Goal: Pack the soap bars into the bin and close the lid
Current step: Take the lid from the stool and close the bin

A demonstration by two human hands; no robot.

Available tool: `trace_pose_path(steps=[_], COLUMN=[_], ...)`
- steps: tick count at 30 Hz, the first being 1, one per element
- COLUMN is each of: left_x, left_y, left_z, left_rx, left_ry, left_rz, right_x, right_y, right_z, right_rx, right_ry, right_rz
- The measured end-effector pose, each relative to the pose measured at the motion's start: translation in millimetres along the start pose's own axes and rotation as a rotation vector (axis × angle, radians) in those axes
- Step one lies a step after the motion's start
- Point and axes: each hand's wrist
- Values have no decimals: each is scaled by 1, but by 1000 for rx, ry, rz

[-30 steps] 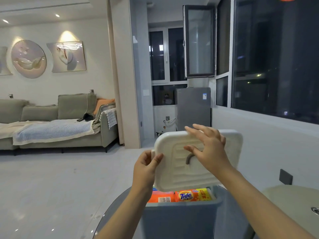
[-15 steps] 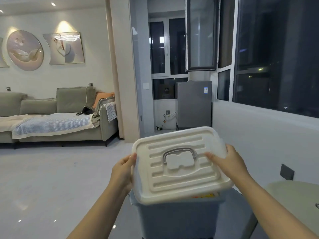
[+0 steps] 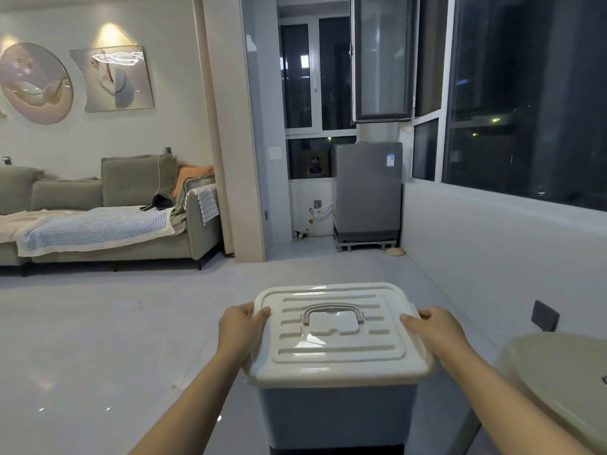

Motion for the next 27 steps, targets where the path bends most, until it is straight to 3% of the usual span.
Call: trace_pose_path(steps=[14, 21, 27], left_x=[-9, -4, -6], left_y=[7, 6, 6], left_z=[-19, -19, -22], left_rx=[-141, -37, 10], left_ry=[-97, -128, -407], left_rz=[-49, -161, -227], right_x=[-4, -10, -11], right_y=[17, 17, 15], right_z=[18, 22, 24], right_rx=[-65, -282, -319], right_ry=[59, 324, 397], right_rz=[4, -164, -220])
Point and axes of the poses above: each hand's wrist, its own x-axis away from the middle knuckle, its own y-axis out of the palm, z = x × y, and after that the axes turned 3 degrees about z, right-handed
